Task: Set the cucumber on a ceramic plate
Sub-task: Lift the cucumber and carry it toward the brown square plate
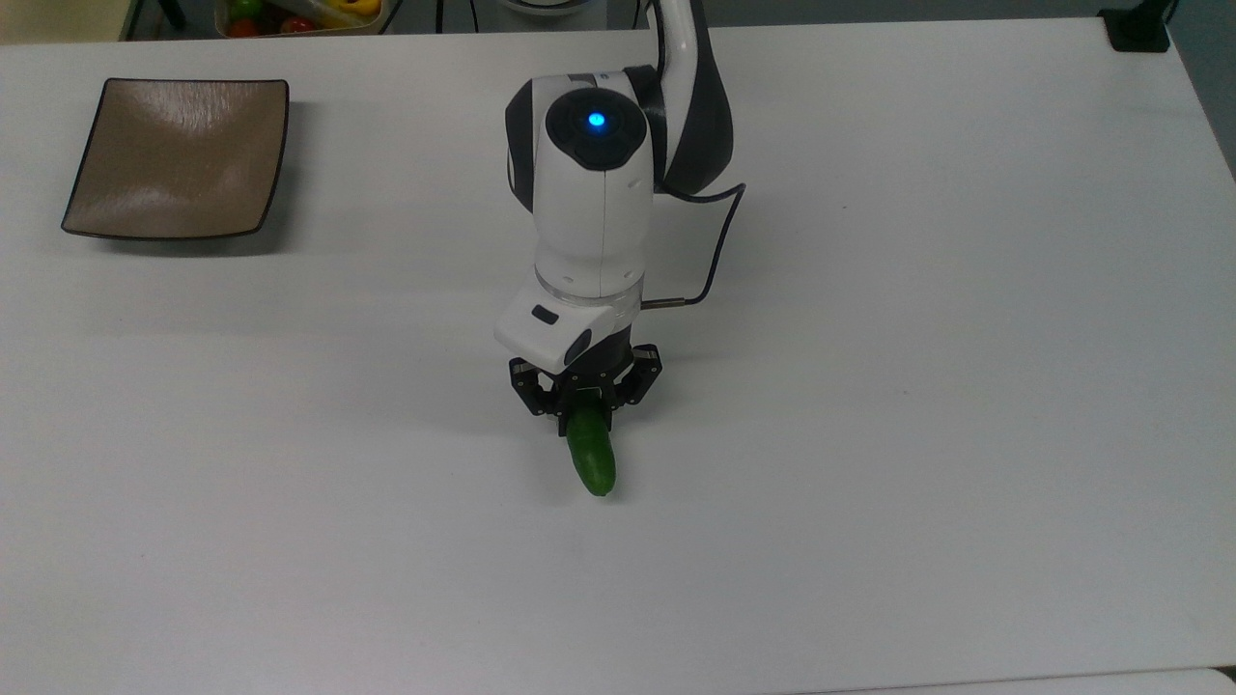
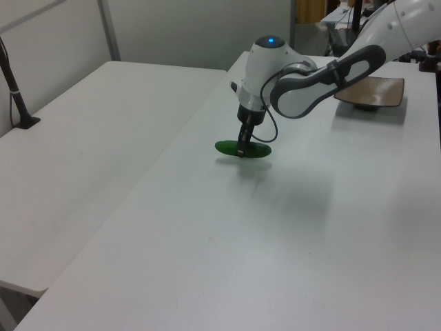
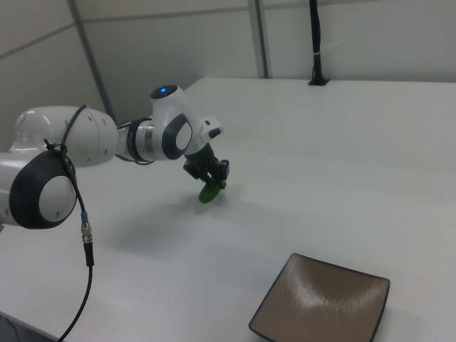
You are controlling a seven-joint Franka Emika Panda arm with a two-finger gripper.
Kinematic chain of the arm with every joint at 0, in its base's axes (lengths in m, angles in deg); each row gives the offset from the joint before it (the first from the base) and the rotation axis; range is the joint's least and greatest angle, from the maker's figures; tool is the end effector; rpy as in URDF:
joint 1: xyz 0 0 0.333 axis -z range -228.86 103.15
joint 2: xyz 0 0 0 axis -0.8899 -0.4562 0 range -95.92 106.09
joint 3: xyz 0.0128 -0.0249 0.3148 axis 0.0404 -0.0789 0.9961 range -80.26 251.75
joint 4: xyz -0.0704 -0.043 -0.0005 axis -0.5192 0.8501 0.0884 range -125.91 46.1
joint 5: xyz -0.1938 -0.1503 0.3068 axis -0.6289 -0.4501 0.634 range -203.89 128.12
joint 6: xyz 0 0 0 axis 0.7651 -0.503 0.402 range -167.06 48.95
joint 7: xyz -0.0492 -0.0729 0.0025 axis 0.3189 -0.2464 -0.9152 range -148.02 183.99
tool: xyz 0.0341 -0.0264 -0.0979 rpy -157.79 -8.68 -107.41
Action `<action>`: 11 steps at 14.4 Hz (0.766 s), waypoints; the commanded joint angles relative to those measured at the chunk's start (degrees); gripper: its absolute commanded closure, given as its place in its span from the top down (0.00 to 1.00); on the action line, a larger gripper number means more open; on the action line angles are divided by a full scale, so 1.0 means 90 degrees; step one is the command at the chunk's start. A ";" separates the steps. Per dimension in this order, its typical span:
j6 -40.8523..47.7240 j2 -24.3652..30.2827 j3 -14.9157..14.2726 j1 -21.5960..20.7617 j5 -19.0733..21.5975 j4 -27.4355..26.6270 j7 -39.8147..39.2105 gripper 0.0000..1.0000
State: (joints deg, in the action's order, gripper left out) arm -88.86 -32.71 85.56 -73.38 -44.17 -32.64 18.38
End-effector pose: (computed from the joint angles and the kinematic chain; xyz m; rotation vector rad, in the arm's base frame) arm 0.7340 0.1335 0.3302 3.0258 0.3707 0.4464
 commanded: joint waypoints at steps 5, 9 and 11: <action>0.0423 0.1482 -0.0038 0.0095 0.0532 -0.0660 0.0084 0.11; 0.1126 0.2332 -0.0087 0.0174 0.0864 -0.0992 0.0064 0.12; 0.1517 0.2771 -0.0087 0.0193 0.0864 -0.1216 0.0064 0.12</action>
State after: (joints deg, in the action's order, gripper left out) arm -79.48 -15.75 85.20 -71.59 -37.53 -37.19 18.77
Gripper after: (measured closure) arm 0.586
